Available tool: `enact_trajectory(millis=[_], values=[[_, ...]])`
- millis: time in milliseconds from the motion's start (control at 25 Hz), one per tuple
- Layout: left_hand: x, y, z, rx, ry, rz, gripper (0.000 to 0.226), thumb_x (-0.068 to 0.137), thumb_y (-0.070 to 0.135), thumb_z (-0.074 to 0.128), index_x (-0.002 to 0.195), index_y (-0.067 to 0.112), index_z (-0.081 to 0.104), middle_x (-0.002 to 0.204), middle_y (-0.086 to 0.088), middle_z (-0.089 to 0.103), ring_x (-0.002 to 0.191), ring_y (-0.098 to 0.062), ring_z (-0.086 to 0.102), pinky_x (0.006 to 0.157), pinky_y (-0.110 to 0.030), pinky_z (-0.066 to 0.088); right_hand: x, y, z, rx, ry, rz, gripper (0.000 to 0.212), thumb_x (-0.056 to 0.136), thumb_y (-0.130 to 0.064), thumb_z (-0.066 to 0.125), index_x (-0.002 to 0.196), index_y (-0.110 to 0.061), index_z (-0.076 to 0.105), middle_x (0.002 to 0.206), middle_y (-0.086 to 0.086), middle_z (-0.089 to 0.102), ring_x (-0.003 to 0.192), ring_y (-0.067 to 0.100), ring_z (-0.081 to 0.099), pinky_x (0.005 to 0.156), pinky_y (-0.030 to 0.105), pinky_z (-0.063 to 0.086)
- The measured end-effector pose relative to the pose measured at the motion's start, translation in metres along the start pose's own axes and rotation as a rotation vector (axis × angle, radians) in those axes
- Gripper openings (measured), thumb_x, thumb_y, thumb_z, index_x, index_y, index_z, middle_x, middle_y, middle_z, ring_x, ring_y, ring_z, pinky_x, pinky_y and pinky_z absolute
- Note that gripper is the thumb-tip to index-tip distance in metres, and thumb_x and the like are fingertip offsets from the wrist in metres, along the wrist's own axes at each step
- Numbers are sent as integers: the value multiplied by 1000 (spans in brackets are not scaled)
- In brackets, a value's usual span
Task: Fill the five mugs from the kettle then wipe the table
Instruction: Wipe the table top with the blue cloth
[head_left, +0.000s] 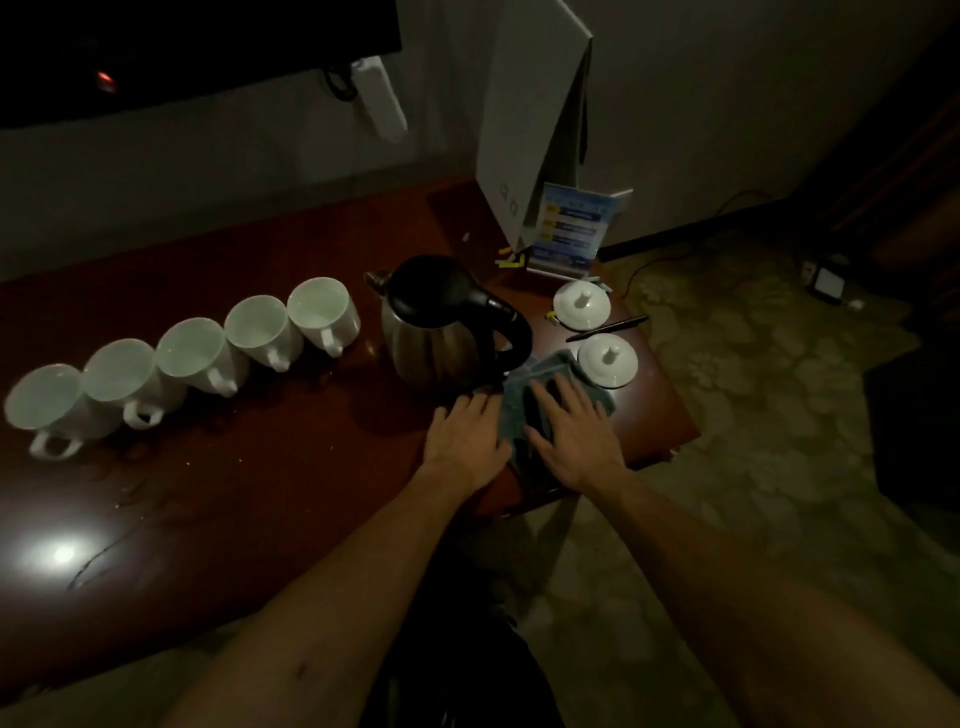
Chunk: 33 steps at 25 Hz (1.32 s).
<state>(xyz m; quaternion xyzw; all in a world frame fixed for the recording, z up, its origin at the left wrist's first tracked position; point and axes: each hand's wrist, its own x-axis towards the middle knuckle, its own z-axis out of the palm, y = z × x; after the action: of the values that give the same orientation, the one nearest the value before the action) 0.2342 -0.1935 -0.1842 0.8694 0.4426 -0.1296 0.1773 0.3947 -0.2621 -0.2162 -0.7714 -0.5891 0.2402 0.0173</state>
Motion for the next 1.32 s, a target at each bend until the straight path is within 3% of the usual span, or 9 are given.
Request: enact_trajectory(millis=[160, 360, 560, 880, 1040, 1200, 1320], values=[[11, -2, 9, 101, -52, 31, 67, 100, 44, 39, 157, 20, 15, 162, -3, 23, 148, -27, 19, 114, -48, 26, 0, 0, 17, -50, -32, 19, 73, 103, -65, 28, 163, -40, -6, 173, 2, -10, 158, 29, -12, 126, 56, -1], [14, -1, 21, 153, -129, 59, 69, 103, 50, 30, 158, 27, -5, 167, 3, 0, 153, -24, 2, 119, -53, 16, -9, 0, 23, -41, -19, 55, 72, 104, -64, 28, 162, -41, -8, 172, 0, -12, 158, 27, -15, 125, 53, -4], [-2, -4, 33, 136, -117, 64, 67, 104, 49, 27, 158, 30, -7, 166, 3, 4, 151, -26, 11, 118, -54, 19, -24, -5, 32, -25, -18, 62, 72, 104, -62, 31, 163, -40, -5, 172, 0, -12, 158, 25, -17, 126, 52, -4], [-55, -24, 47, 74, -154, -7, 68, 104, 53, 23, 157, 28, -11, 164, 6, -20, 152, -18, -12, 118, -58, 11, -48, -34, 40, -91, -116, -17, 71, 103, -63, 28, 163, -41, -5, 172, -2, -14, 157, 25, -17, 125, 51, -5], [-79, -60, 46, 95, -136, -41, 67, 104, 53, 19, 158, 25, -8, 164, 4, -18, 153, -20, -10, 119, -59, 4, -42, -70, 57, -123, -86, -72, 79, 89, -73, 6, 161, -44, -5, 172, -3, -11, 155, 21, -19, 126, 50, -1], [-100, -117, 44, 77, -129, -95, 65, 105, 49, 19, 158, 21, -8, 164, 2, -19, 153, -21, -12, 120, -58, 4, -35, -140, 79, -134, -87, -65, 70, 104, -63, 28, 162, -43, -6, 172, -1, -12, 158, 25, -15, 126, 49, -1], [-118, -174, 41, 101, -111, -114, 66, 105, 50, 20, 158, 21, -6, 165, 2, -18, 153, -20, -12, 120, -59, 2, -27, -202, 93, -144, -87, -62, 69, 105, -61, 31, 162, -43, -4, 173, -1, -10, 159, 24, -12, 127, 50, 1]])
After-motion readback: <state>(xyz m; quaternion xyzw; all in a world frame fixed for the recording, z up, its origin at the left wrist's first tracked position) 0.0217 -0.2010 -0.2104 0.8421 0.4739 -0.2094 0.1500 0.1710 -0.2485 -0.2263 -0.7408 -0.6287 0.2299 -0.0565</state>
